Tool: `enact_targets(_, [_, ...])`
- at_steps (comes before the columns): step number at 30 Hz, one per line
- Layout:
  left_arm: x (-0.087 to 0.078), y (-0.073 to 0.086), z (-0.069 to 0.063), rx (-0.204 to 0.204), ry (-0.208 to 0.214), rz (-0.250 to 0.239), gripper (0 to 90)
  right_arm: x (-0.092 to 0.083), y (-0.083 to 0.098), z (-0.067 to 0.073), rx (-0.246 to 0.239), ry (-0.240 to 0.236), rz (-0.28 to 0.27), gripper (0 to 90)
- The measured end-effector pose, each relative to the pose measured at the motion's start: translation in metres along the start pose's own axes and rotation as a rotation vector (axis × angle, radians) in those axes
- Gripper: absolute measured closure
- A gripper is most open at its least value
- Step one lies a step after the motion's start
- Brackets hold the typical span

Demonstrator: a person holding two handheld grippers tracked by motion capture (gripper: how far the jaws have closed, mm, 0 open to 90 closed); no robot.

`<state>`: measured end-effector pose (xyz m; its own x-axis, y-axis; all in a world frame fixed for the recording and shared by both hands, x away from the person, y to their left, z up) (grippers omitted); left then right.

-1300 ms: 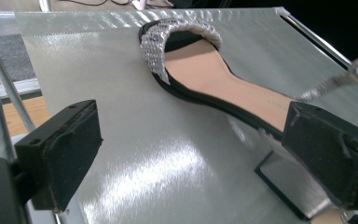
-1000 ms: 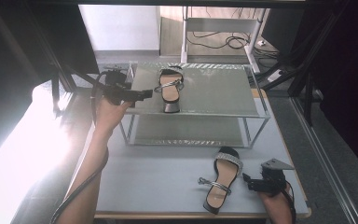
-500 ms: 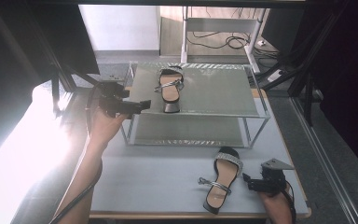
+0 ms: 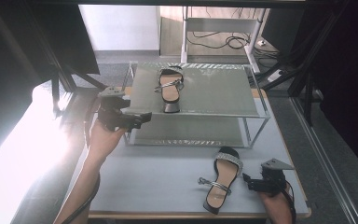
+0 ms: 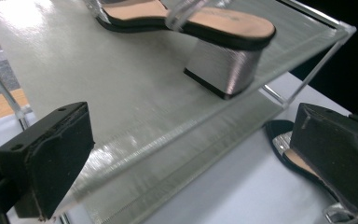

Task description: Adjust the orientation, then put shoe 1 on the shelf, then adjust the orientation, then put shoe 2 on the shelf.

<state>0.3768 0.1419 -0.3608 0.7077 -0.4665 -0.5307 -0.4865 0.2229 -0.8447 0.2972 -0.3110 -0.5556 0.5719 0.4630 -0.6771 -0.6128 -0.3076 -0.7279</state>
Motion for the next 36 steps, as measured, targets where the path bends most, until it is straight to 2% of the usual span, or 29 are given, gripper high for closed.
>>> enact_targets(20, [-0.01,0.042,-0.024,0.018,0.038,-0.012,0.0,0.0,0.0,0.0,0.002,0.0,-0.001,10.8])
enact_targets(29, [-0.003,0.068,-0.035,0.03,0.041,0.006,0.0,0.0,0.0,0.0,0.004,-0.007,0.0,10.9])
enact_targets(36, [0.003,0.091,-0.038,0.012,0.048,0.007,0.0,0.0,0.0,0.0,0.005,-0.008,0.0,11.2])
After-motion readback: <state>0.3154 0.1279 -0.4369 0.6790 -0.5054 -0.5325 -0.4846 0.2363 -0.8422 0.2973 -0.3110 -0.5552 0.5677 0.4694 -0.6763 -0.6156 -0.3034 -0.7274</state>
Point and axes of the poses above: each handheld gripper's, and its own axes: x roughly forward along the jaws, y roughly out of its underside, z roughly to its left, the point moved 5 cm from there along x, roughly forward along the jaws, and after that the axes turned 11 degrees about -y, right-handed, at the moved point
